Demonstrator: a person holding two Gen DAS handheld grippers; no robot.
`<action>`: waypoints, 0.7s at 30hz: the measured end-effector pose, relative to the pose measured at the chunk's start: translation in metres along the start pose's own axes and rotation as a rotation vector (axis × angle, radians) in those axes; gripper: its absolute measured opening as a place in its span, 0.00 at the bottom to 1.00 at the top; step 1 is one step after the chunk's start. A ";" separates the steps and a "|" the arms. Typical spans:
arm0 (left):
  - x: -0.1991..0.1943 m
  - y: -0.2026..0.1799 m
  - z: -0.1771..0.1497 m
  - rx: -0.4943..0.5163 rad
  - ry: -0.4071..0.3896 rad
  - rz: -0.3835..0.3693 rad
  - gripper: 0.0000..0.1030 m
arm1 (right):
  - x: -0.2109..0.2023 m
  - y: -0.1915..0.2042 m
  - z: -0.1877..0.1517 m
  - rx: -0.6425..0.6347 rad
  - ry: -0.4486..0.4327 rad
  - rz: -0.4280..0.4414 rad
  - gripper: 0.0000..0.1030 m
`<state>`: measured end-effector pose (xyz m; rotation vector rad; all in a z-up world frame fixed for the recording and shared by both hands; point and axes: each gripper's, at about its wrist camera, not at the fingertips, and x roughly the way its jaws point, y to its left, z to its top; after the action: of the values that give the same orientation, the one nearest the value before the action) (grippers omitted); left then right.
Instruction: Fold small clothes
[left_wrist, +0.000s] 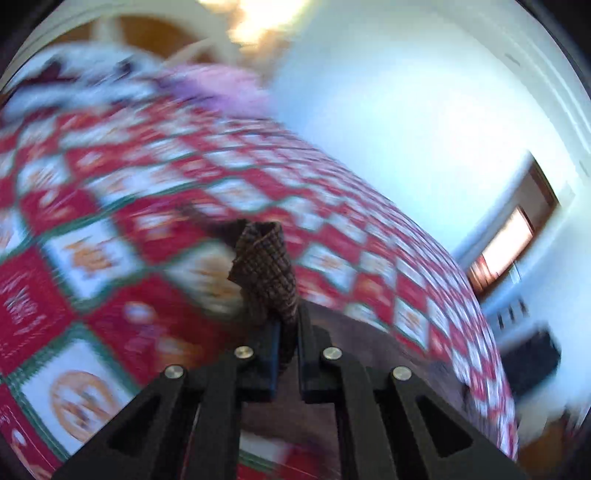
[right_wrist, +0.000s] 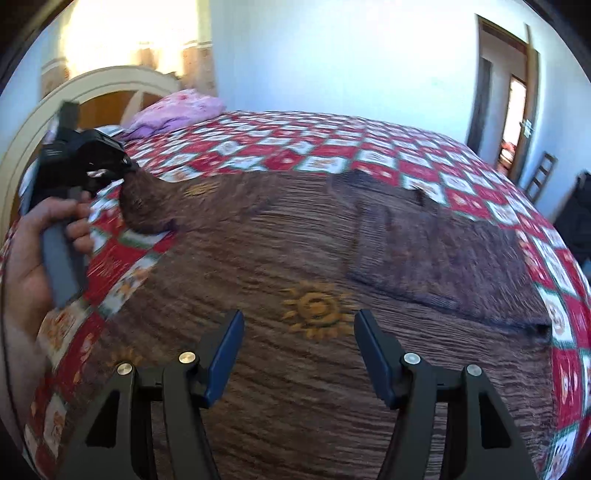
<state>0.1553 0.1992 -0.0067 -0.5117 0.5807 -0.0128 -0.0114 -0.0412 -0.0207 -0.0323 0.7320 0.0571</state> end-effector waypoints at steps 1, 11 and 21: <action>-0.003 -0.023 -0.010 0.070 0.010 -0.032 0.07 | 0.002 -0.006 0.000 0.024 0.008 -0.007 0.61; 0.025 -0.128 -0.124 0.478 0.255 -0.035 0.10 | 0.008 -0.063 -0.004 0.219 0.069 -0.051 0.61; -0.039 -0.079 -0.114 0.400 0.175 -0.012 0.92 | 0.009 -0.078 0.015 0.232 0.048 -0.002 0.61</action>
<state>0.0724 0.0839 -0.0308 -0.1249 0.7257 -0.1837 0.0102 -0.1175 -0.0151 0.1878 0.7826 -0.0311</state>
